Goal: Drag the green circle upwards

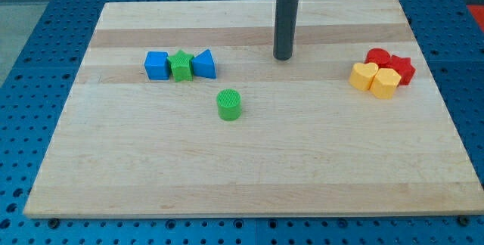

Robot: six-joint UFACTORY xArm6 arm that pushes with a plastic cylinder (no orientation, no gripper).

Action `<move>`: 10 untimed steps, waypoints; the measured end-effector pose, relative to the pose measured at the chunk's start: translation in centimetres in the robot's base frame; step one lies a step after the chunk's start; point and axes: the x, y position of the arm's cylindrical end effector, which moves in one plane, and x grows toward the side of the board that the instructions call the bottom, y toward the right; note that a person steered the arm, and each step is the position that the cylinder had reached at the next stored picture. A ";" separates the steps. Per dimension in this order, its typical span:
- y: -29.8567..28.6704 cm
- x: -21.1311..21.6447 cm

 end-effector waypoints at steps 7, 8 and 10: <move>-6.5 23.6; -7.3 22.6; -10.1 18.3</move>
